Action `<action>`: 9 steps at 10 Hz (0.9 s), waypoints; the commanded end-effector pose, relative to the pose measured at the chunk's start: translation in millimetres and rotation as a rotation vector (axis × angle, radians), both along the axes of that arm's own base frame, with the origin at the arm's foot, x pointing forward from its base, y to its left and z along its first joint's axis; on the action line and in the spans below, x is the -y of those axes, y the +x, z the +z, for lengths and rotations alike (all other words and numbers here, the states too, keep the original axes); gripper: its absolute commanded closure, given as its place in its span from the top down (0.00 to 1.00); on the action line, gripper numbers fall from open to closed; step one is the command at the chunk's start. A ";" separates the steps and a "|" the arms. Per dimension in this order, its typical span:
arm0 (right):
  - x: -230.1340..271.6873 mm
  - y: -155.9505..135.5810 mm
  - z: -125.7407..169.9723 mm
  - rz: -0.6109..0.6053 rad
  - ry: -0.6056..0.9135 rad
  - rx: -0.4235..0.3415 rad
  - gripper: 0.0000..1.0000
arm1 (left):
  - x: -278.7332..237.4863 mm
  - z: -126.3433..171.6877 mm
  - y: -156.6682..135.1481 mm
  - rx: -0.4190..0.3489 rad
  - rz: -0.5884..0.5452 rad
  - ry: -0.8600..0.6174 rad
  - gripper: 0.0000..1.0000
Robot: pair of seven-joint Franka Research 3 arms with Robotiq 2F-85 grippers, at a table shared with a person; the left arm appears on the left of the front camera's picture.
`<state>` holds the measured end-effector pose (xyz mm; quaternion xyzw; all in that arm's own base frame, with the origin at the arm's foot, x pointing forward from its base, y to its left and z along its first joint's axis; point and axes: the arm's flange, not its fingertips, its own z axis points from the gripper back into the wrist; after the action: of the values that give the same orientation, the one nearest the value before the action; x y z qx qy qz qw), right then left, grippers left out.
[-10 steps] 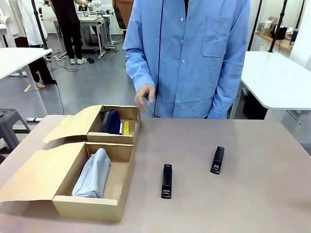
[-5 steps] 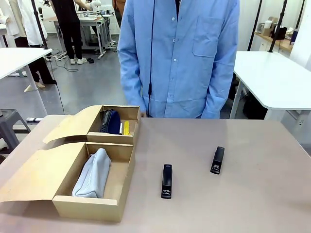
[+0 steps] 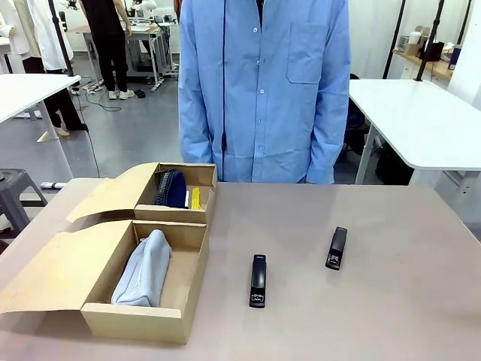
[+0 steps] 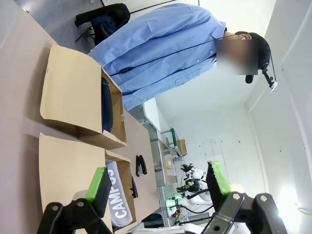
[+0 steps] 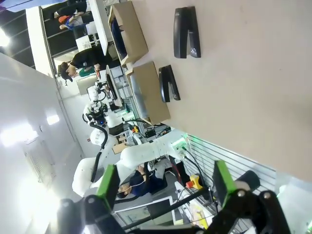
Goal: Place items inside the box.
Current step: Pick up a Pencil pouch or Stapler and place it inside the Mailer Box closest to the robot.
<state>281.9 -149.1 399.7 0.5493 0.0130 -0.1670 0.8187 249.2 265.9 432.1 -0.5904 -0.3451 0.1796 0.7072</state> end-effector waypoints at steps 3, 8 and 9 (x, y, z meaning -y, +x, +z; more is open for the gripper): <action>-99.9 70.7 41.6 0.087 -0.380 -0.136 1.00 | 0.8 1.3 1.6 0.034 0.004 -0.005 1.00; -223.9 102.0 52.4 0.097 -0.660 -0.138 1.00 | 0.8 1.3 1.6 0.034 0.004 -0.005 1.00; -223.9 102.0 52.4 0.097 -0.660 -0.138 1.00 | 0.8 1.3 1.6 0.034 0.004 -0.005 1.00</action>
<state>390.5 92.7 450.7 0.1852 0.0422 -0.1650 0.9678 250.1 265.8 431.4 -0.5904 -0.3437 0.1796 0.7079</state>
